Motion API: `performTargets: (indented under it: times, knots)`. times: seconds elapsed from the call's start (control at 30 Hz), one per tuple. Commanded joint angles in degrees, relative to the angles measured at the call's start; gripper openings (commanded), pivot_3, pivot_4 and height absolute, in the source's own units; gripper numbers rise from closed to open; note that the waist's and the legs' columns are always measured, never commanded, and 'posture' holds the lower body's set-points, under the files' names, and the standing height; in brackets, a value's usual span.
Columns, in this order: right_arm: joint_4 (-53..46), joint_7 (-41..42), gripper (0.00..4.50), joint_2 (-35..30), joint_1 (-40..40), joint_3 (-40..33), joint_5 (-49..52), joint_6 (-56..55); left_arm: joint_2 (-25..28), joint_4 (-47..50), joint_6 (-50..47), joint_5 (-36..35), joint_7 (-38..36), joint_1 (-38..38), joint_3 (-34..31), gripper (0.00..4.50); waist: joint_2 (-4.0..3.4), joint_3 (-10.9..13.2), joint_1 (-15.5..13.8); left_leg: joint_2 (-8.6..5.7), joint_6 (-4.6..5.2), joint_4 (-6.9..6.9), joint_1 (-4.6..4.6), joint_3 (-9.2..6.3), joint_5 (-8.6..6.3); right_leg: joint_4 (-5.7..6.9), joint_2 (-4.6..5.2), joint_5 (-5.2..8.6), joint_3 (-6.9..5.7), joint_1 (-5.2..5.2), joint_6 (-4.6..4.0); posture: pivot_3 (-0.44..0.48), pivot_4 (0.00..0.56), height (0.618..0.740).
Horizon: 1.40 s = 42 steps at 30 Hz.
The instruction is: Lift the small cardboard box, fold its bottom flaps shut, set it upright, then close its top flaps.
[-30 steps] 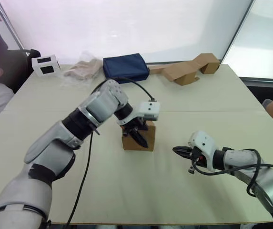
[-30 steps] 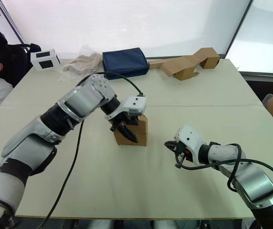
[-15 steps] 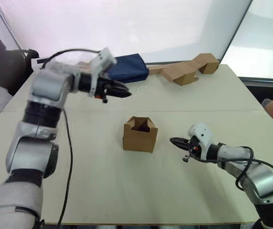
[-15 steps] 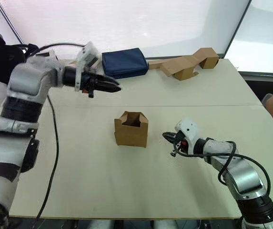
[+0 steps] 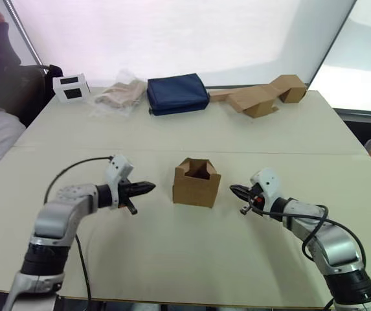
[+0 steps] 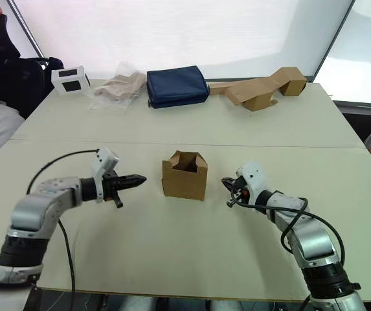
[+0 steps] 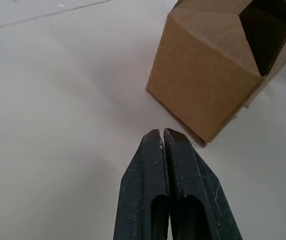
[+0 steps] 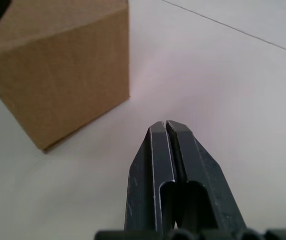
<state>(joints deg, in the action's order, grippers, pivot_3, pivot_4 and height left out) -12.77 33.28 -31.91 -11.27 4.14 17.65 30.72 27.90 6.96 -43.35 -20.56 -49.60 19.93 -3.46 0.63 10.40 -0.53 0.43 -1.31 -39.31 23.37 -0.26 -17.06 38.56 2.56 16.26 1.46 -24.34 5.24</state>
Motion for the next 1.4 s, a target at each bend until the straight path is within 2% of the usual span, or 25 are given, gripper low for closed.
performTargets:
  times: [0.03, 0.13, 0.23, 0.5, 0.9, 1.2, 1.4]
  knots:
    - [-1.2, 0.0, 0.0, 1.6, -0.5, 1.1, -1.1, -1.0, -1.8, 1.1, 3.5, 0.8, 3.3, -0.3, 1.3, 0.07, -0.01, 0.0, 0.0, 0.0, 0.0, 0.0, 0.0, 0.0, 0.0, 0.01, -0.01, 0.0, 0.0, 0.0, 0.0, 0.0, 0.15, 0.74]
    - [0.6, 0.5, 0.0, 3.0, -2.1, 3.4, -2.9, -2.4, -4.9, -1.7, 7.1, 2.2, 5.6, 0.6, 3.4, 0.07, -0.03, 0.0, 0.2, -0.02, 0.0, 0.0, -0.02, 0.03, 0.0, 0.01, -0.01, 0.0, 0.01, 0.0, 0.0, 0.0, 0.15, 0.74]
    - [1.4, 1.3, 0.0, 3.9, -3.0, 4.4, -3.4, -3.0, -5.7, -2.6, 7.7, 2.1, 5.2, 1.0, 5.3, 0.07, -0.02, 0.0, 0.4, -0.01, 0.0, 0.0, -0.02, 0.04, 0.0, 0.02, -0.03, 0.0, 0.01, 0.0, 0.0, 0.0, 0.15, 0.74]
    - [-1.8, 3.7, 0.0, 3.5, -0.9, 5.1, -3.5, -1.8, -3.9, -0.7, 5.8, 0.0, 0.8, -0.8, 8.8, 0.07, -0.02, 0.0, 0.6, -0.01, 0.0, 0.01, -0.03, 0.03, 0.0, 0.01, -0.04, 0.0, 0.01, 0.01, 0.0, 0.0, 0.15, 0.74]
    - [-10.4, 3.5, 0.0, 2.1, 6.8, 4.7, -3.8, 1.2, -1.3, 5.0, 3.3, -1.7, 0.1, -6.0, 10.3, 0.07, -0.1, -0.3, 1.2, 0.0, 0.0, 0.02, -0.06, 0.0, 0.0, 0.01, -0.02, 0.0, 0.0, 0.05, 0.0, 0.0, 0.15, 0.74]
    - [-10.0, 4.3, 0.0, -0.2, 8.3, 2.9, -5.0, -0.9, 0.4, 7.0, 2.0, -3.3, 0.9, -8.4, 8.4, 0.07, -0.09, -0.4, 1.2, 0.0, 0.01, 0.02, -0.09, 0.0, -0.01, -0.01, -0.03, 0.01, 0.0, 0.11, -0.01, 0.0, 0.15, 0.74]
    - [-11.8, 8.5, 0.0, -4.5, 8.8, -3.6, -1.1, -2.2, 4.0, 7.1, 1.1, -7.1, -0.1, -7.4, 3.3, 0.07, -0.09, -0.5, 1.3, 0.0, 0.01, 0.02, -0.09, -0.01, -0.01, -0.04, -0.02, 0.01, 0.0, 0.13, -0.01, 0.0, 0.15, 0.74]
